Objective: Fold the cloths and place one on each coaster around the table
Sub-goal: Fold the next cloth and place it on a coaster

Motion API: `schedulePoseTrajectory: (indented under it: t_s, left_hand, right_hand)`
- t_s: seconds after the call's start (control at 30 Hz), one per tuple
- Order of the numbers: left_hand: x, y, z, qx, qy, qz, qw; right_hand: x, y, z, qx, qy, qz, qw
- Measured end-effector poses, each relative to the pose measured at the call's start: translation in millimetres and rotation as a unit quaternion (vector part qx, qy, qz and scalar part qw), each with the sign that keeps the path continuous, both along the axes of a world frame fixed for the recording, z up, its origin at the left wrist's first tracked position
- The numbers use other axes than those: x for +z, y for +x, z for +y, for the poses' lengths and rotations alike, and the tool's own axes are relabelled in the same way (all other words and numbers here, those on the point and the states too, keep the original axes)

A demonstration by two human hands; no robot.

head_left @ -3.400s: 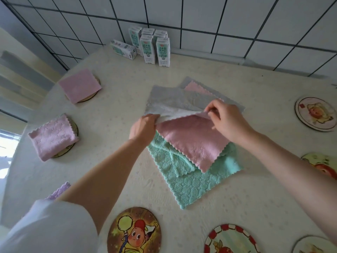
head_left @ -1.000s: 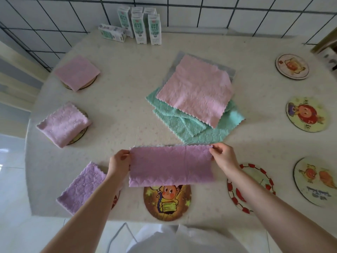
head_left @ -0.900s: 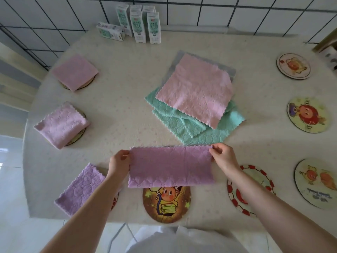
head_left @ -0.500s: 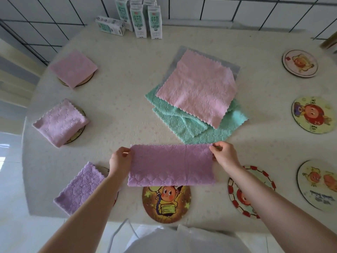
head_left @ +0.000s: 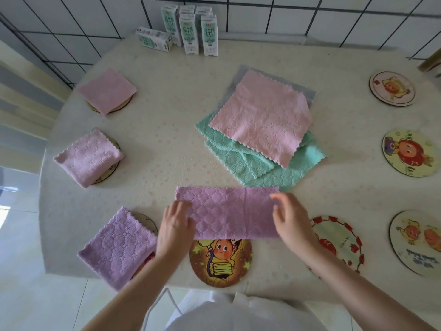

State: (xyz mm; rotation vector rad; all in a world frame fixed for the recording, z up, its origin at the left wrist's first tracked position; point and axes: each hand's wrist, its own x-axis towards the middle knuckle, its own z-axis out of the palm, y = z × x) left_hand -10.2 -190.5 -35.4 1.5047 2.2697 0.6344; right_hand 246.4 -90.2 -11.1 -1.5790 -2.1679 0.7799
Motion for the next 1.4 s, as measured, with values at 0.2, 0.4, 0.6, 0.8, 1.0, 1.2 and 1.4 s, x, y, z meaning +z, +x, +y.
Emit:
schedulePoseTrajectory:
  t_s: [0.2, 0.4, 0.6, 0.8, 1.0, 1.2, 1.4]
  left_hand:
    - [-16.7, 53.3, -45.4, -0.238, -0.034, 0.044, 0.970]
    - [-25.6, 53.9, -64.8, -0.259, -0.092, 0.092, 0.957]
    - [-26.3, 27.6, -82.2, -0.213, -0.090, 0.091, 0.969]
    - [-23.7, 1.6, -96.1, -0.134, -0.139, 0.104, 0.976]
    - [-26.0, 4.2, -96.4, -0.128, -0.139, 0.131, 0.973]
    - [-25.9, 12.3, -91.2, -0.111, -0.138, 0.174, 0.969]
    - [-20.2, 19.5, -75.8, -0.081, -0.144, 0.193, 0.967]
  right_hand:
    - [-13.5, -27.8, -63.7, 0.202, 0.014, -0.082, 0.976]
    - [-35.9, -27.9, -80.7, 0.244, 0.020, -0.142, 0.959]
    - [-31.3, 6.5, -84.7, 0.236, 0.037, -0.175, 0.955]
    - [-29.2, 39.8, -77.7, 0.203, 0.032, -0.193, 0.959]
    - [-35.3, 33.8, -59.7, 0.195, 0.032, -0.195, 0.961]
    - [-40.1, 26.7, -42.0, 0.247, 0.073, -0.253, 0.933]
    - [-30.3, 20.4, -33.1, 0.284, 0.105, -0.301, 0.905]
